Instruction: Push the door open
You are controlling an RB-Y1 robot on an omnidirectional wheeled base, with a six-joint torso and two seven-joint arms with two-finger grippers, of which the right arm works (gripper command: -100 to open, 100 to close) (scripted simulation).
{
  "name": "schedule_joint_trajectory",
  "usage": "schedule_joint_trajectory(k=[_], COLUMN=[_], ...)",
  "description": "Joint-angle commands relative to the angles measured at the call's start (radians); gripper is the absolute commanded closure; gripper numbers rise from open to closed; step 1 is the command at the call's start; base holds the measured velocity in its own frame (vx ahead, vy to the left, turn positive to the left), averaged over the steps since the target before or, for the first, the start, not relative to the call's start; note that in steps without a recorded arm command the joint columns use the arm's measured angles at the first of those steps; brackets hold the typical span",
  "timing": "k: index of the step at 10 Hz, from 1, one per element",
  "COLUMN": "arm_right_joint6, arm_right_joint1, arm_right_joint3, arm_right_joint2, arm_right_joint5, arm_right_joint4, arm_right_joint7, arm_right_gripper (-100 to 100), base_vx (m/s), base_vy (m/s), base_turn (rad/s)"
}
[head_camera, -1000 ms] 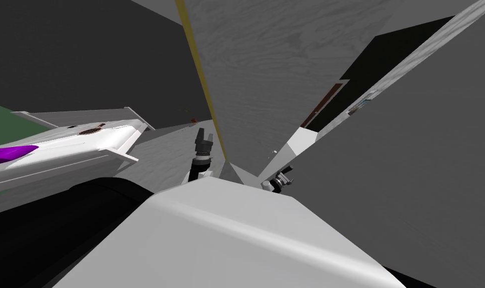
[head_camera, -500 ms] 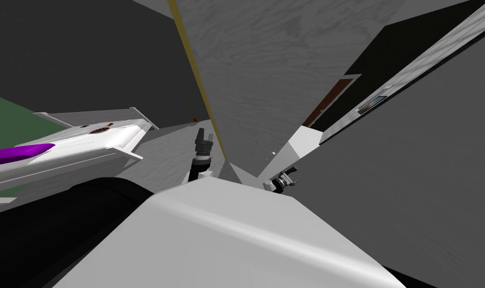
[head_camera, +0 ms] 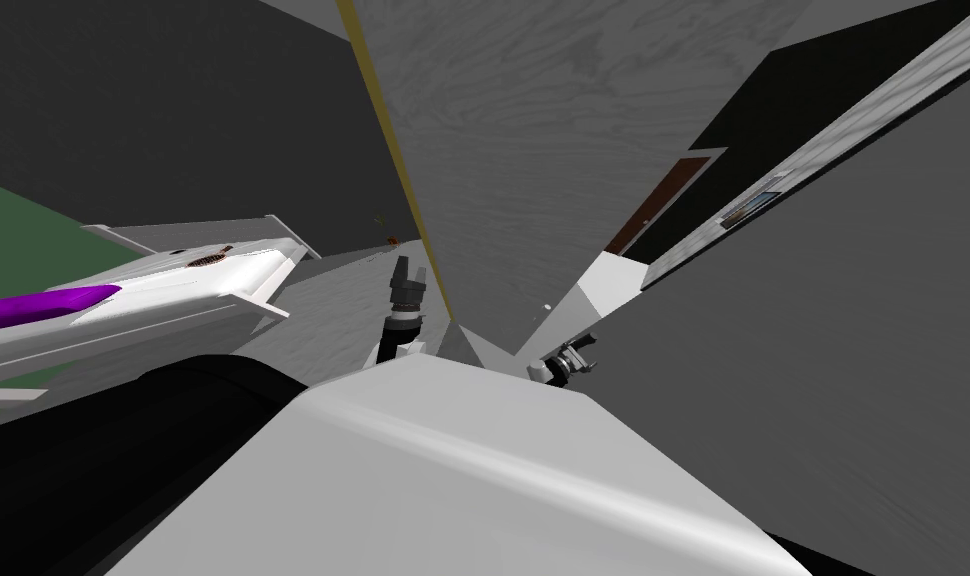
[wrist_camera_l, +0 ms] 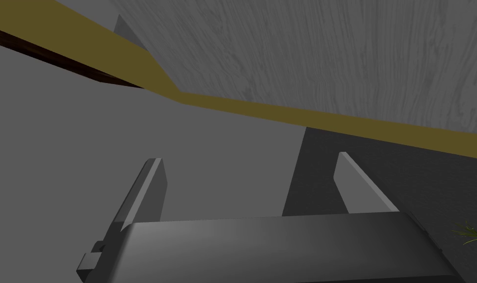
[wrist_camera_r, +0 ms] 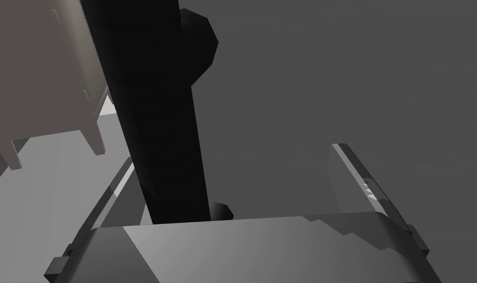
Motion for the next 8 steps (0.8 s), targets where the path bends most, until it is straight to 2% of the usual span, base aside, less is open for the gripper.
schedule_joint_trajectory(k=[1, 3, 6, 8], arm_right_joint6=[-0.033, -0.033, -0.056, -0.056], arm_right_joint1=[0.006, 0.006, -0.001, -0.001], arm_right_joint3=[-0.015, -0.015, -0.043, -0.043], arm_right_joint2=[-0.027, -0.027, -0.035, -0.035], arm_right_joint5=[0.000, 0.000, -0.023, -0.023], arm_right_joint4=[0.038, 0.038, 0.049, 0.049], arm_right_joint7=[-0.015, -0.015, -0.009, -0.009], arm_right_gripper=[100, 100, 100, 100], base_vx=[0.006, 0.002, 0.023, 0.021], base_vy=[-0.021, -0.005, -0.045, -0.029], base_turn=[0.017, -0.012, 0.068, 0.001])
